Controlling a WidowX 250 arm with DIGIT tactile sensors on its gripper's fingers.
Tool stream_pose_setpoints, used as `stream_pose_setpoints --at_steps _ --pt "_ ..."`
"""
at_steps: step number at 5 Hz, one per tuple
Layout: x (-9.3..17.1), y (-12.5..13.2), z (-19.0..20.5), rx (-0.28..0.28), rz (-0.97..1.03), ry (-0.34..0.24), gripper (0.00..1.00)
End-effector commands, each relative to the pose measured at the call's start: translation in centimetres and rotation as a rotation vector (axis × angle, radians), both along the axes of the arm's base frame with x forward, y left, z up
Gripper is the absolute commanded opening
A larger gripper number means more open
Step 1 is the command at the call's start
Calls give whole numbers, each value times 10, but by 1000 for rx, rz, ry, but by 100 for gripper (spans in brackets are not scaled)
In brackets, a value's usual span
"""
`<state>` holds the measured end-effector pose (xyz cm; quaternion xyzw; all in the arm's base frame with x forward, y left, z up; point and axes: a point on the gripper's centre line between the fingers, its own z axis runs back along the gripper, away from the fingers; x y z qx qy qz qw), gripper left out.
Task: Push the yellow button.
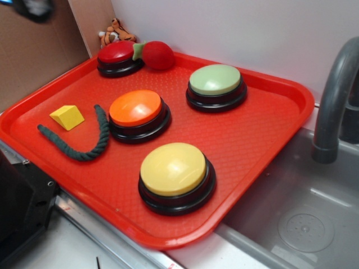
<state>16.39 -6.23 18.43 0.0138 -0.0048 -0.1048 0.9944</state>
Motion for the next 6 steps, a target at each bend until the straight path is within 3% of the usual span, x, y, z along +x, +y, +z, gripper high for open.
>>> stream_pose_setpoints --at_steps 1,2,5,6 --pt "-8 -77 -47 -38 -519 -150 100" --pt "-30 -73 -59 -60 -655 -189 100" --pt "7 -78 -125 -50 -700 -15 100" --pt "5 -80 -126 -57 -706 -14 100"
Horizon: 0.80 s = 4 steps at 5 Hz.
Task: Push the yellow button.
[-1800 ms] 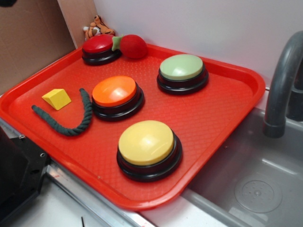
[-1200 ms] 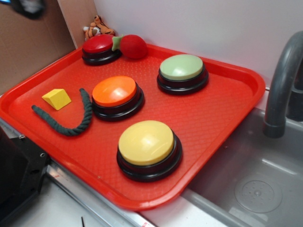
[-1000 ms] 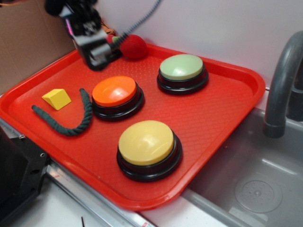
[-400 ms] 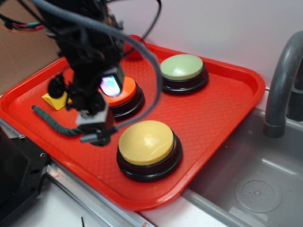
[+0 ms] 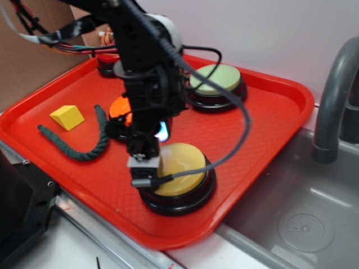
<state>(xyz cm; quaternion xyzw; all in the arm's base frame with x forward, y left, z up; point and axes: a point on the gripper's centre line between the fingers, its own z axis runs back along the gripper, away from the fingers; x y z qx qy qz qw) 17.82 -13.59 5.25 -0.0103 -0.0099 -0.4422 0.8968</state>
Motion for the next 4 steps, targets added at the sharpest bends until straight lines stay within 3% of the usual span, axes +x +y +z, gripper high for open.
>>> stream_pose_setpoints --at_steps 1,2,4 --pt "-9 -7 17 -16 -2 -35 100" --pt "-10 -6 35 -5 1 -46 100" --pt "-16 -5 71 32 67 11 100"
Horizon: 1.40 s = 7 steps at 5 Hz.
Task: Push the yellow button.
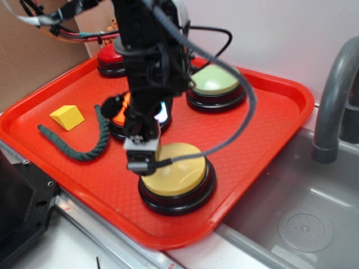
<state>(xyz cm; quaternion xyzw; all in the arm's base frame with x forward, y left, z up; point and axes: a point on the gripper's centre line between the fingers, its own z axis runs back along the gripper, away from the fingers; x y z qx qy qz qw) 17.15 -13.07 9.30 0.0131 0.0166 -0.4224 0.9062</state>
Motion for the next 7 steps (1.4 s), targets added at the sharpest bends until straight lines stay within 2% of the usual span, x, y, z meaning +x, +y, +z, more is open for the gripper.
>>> stream_pose_setpoints --at_steps 1,2,3,5,7 --pt "-12 -11 40 -21 29 -28 100" --pt "-14 -10 47 -28 36 -10 100" --pt "-16 -8 53 3 75 19 100" --pt "-16 -1 56 -22 99 18 100" --pt "-18 6 61 -9 138 15 100"
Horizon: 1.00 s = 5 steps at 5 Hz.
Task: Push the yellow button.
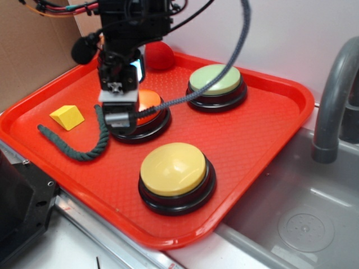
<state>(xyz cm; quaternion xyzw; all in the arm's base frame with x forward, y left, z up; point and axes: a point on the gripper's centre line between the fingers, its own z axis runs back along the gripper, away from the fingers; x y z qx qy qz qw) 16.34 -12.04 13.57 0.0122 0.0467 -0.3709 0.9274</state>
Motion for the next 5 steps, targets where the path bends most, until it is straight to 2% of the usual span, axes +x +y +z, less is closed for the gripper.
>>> stream_pose_setpoints --at_steps 1,5 --pt "-11 -3 23 -22 38 -57 100" --pt "-15 -3 33 -25 62 -88 100"
